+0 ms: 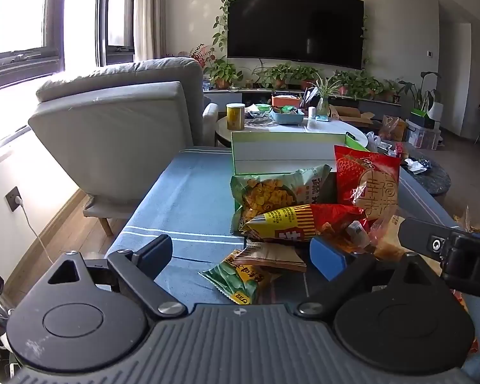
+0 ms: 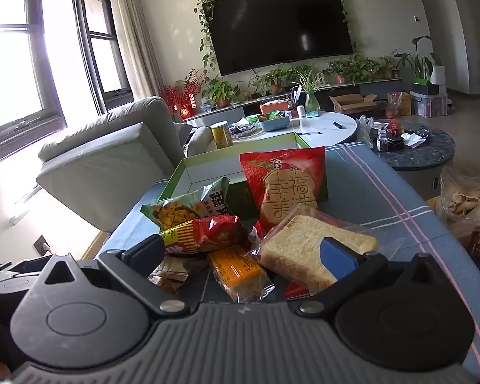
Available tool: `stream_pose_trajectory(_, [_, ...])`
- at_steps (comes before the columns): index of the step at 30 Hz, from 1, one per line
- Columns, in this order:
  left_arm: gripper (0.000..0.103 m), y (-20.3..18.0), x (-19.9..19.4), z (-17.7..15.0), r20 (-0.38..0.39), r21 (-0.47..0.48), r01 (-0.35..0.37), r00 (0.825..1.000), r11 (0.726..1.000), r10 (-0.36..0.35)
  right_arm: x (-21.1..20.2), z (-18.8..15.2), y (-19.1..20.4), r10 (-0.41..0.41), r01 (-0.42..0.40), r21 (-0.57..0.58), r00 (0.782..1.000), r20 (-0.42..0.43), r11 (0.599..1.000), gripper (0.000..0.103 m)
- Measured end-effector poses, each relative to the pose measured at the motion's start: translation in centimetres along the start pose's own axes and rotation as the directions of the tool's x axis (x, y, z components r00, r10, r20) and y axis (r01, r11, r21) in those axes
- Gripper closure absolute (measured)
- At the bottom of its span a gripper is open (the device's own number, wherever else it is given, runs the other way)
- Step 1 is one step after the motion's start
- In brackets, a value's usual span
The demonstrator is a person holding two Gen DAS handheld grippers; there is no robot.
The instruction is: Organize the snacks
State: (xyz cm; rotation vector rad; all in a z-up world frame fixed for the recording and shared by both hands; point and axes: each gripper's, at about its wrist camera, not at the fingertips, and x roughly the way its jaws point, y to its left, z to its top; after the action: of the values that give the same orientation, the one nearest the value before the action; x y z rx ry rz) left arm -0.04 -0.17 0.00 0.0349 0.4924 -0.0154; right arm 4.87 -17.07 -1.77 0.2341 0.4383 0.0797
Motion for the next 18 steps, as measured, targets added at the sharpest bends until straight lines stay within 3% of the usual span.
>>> stream_pose_trajectory(1, [0.011, 0.4, 0.0, 0.1, -0.009, -0.044, 0.024, 1.0, 0.999, -0.025, 0.0, 0.0, 0.0, 0.0, 0.0, 0.001, 1.0, 0.004, 1.0, 0.035])
stream_pose_trajectory(10, [0.011, -1.0, 0.1, -0.7, -0.002, 0.011, 0.034, 0.999, 0.999, -0.034, -0.6, 0.2, 0.1, 0.007, -0.008, 0.01, 1.0, 0.023, 1.0, 0.035])
stream_pose_trajectory(18, [0.011, -0.4, 0.2, -0.3, -0.017, 0.001, 0.05, 0.999, 0.999, -0.05, -0.5, 0.3, -0.5, 0.015, -0.017, 0.046, 1.0, 0.028, 0.999, 0.035])
